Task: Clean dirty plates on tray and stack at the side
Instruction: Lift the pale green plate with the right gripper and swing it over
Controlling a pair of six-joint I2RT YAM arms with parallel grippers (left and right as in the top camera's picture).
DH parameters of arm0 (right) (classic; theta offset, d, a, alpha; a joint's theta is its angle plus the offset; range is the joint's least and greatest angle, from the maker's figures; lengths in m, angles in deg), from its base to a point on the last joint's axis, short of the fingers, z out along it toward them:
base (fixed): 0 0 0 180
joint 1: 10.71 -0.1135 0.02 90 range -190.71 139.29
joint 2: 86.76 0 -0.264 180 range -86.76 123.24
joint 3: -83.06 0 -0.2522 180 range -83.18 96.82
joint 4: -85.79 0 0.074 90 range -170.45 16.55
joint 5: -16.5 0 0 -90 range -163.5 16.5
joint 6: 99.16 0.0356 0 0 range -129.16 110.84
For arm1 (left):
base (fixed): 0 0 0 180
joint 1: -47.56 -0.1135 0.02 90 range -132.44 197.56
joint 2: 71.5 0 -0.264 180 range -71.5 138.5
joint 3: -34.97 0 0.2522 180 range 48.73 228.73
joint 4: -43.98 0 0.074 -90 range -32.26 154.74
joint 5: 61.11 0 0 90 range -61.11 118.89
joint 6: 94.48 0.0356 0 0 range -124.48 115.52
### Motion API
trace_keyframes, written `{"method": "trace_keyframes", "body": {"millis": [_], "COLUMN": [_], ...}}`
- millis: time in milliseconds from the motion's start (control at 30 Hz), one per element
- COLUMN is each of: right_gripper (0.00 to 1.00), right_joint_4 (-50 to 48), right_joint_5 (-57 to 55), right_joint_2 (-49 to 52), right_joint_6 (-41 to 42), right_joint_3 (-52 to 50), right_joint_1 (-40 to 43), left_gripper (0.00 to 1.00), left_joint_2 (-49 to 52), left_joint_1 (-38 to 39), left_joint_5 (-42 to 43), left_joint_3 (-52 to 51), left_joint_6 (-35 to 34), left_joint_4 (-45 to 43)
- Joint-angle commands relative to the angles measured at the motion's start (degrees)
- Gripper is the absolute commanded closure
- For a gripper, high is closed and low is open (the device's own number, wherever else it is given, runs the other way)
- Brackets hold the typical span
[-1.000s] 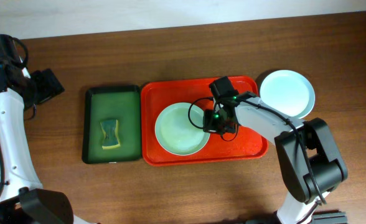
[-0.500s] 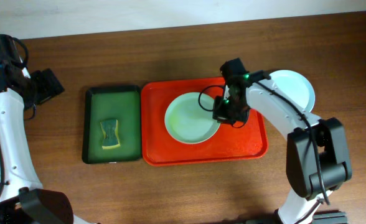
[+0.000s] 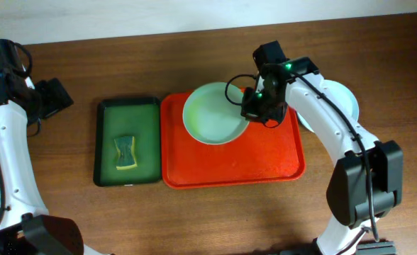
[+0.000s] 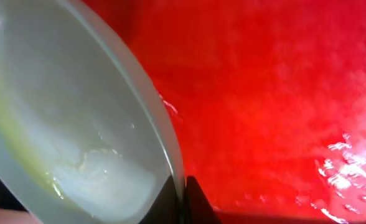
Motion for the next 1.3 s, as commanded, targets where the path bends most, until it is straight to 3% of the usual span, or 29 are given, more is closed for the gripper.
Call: {"method": "trace_keyframes", "body": {"millis": [0,167,400,733,967,1133,1267], "right_gripper": [0.96,0.96,0.96,0.96,0.96,0.96,0.96], "right_joint_4": [-6.0,-17.1,-25.8,-39.1,-53.3,-68.5,-74.4], "right_joint_5": [0.8,-12.9,-36.6,-60.4,-78.7,-86.5,-87.7], "right_joint_2": [-1.0,-0.5,3.2,3.3,3.3,3.3,3.3], "right_joint_6": [4.9,13.3,12.8,-13.6,-39.8,-60.0,-63.7], "right_joint_3": [1.4,1.4,1.4,1.4,1.5,1.5,1.5], "right_joint_1": [-5.0,-16.5,-28.7,-38.2,-45.3,-47.5,-48.5], "left_gripper": [0.01,0.01,0.01,0.01,0.01,0.01,0.01], "left_joint_2": [-0.1,-0.1,-0.1,-0.1,-0.1,-0.1,-0.1], "left_joint_1": [-0.3,-0.3,-0.3,-0.3,-0.3,-0.3,-0.3], "left_joint_5": [0.4,0.4,0.4,0.4,0.4,0.4,0.4], "left_joint_3": [0.3,0.3,0.3,0.3,0.3,0.3,0.3], "left_joint_6": [-0.8,-0.8,-0.8,-0.8,-0.8,-0.8,-0.8], "left_joint_4": [0.1,0.1,0.1,0.1,0.1,0.1,0.1]}}
